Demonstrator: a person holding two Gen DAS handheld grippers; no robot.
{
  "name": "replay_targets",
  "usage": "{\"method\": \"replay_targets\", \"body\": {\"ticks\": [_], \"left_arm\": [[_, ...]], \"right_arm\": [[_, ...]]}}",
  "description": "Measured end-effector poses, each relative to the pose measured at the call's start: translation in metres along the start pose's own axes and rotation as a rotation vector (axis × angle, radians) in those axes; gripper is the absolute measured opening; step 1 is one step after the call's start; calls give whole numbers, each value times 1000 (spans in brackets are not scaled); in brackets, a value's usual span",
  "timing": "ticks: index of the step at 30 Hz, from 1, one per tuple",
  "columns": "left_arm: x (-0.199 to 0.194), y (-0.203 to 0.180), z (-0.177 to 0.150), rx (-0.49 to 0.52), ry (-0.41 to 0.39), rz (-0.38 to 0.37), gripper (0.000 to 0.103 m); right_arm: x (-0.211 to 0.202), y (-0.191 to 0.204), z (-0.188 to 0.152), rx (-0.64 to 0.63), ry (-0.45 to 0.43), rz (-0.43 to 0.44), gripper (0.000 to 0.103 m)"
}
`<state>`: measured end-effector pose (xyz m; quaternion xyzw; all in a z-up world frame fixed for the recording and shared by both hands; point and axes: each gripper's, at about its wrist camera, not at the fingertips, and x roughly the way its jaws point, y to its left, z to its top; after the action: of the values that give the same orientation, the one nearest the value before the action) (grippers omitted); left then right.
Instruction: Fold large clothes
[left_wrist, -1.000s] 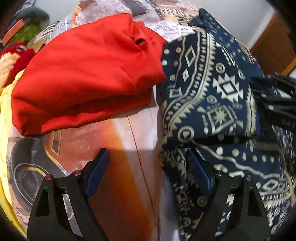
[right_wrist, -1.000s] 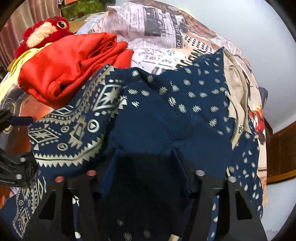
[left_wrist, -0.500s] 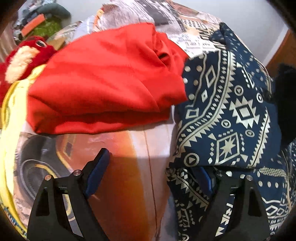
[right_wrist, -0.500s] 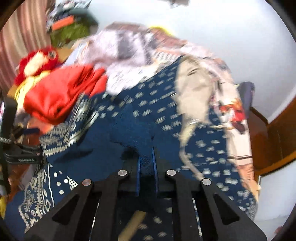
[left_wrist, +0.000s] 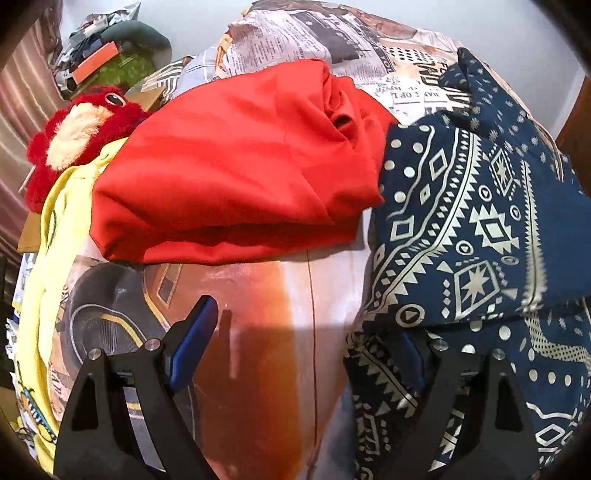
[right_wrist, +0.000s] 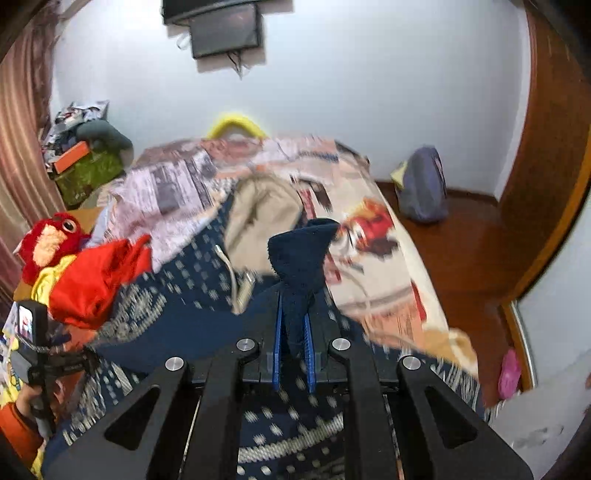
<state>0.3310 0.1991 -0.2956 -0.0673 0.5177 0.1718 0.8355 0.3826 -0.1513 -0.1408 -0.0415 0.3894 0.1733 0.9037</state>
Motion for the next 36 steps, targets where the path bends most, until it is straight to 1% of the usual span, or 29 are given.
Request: {"method": "replay_targets", "body": {"ticks": [3, 5, 9, 12, 14, 16, 17, 19, 22, 26, 28, 30, 32, 34, 36], "left_arm": [[-1, -5, -5, 28, 30, -13, 87], [-2, -6, -9, 48, 34, -13, 87], [-1, -5, -12, 64, 41, -16, 88], [1, 0, -13, 40, 51, -25, 89], [1, 2, -14, 28, 59, -31, 89], [-1, 4, -16, 25, 66, -30, 89], [-2, 4, -16, 31, 70, -27, 89], [-8, 2, -19, 58, 71, -19, 89], [-21, -2, -23, 88, 64, -28, 89], [-52, -6, -21, 106, 3, -17, 89], [-74, -7, -14, 100, -39, -35, 89], [-93, -9, -6, 90, -78, -61, 89], [-112, -12, 3, 86, -114, -94, 89], [-131, -21, 10, 91, -154, -124, 89], [-152, -34, 17, 107, -197, -155, 89]], "right_arm": [[16, -13, -22, 31, 60, -12, 9], [24, -24, -34, 66, 94, -19, 9], [37, -54, -57, 159, 193, 20, 9], [44, -66, -71, 208, 263, 39, 9], [47, -72, -80, 243, 296, 43, 13], [46, -77, -86, 262, 319, 15, 15], [46, -80, -88, 273, 333, 5, 18], [39, -85, -90, 292, 342, -2, 21], [23, -89, -90, 303, 322, -4, 21], [-8, -96, -81, 322, 246, 10, 21], [-27, -102, -75, 335, 194, 16, 22], [-40, -105, -69, 337, 154, 9, 28], [-60, -108, -65, 324, 102, -9, 39], [-75, -111, -62, 314, 53, -17, 42], [-84, -113, -60, 313, 30, -28, 43]]}}
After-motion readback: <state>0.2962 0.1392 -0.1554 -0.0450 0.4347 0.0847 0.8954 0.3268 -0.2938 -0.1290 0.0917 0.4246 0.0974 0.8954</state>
